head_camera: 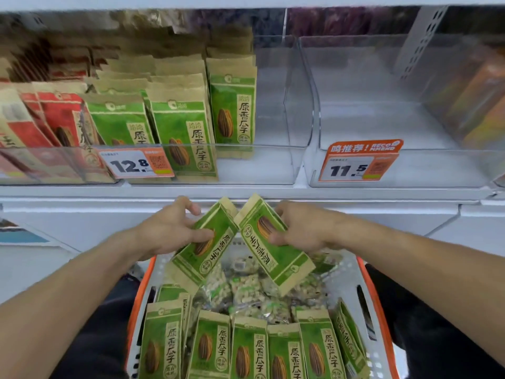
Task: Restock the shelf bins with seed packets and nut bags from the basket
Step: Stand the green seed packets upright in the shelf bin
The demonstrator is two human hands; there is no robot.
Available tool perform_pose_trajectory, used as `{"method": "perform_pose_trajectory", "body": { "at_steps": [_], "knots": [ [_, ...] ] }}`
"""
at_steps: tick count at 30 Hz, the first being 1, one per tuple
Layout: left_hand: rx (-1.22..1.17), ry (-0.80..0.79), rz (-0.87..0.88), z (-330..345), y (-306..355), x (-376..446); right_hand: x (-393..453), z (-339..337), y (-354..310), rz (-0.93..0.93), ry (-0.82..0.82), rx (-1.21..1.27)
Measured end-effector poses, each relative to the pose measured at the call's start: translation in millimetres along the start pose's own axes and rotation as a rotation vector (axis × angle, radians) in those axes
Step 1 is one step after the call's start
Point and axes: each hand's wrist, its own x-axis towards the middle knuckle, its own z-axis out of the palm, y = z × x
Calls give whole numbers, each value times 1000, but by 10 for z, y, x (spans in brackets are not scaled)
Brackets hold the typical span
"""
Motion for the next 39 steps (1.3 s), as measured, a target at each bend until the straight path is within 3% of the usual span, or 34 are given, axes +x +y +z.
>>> {"method": "perform_pose_trajectory", "body": {
  "at_steps": [3, 8, 18, 23, 28, 32, 36, 37, 39],
  "knots": [
    [-33, 37, 87, -32, 137, -55, -181, -321, -82, -68, -52, 185],
    [30, -27, 170, -23, 221, -152, -324, -666, -114, -147, -31, 240],
    [-439, -245, 115, -135, 202, -203, -256, -660, -115, -319, 32, 274],
    [-539, -303, 102, 77, 349, -278, -222, -490, -231, -305, 139, 337],
    [-438, -353, 123, 144, 390, -329, -231, -335, -316, -242, 325, 265],
    [-443, -251, 152, 161, 396, -360, -258, -273, -326, -364, 529, 110],
    [-694, -69, 248, 161, 467, -414, -381, -259, -349, -460, 764, 253],
    [-722, -25, 287, 138, 485, -427, -417, -262, -340, -460, 744, 323],
    [-722, 70, 372, 82, 513, -442, -484, -270, -344, -413, 540, 492]
  ]
}}
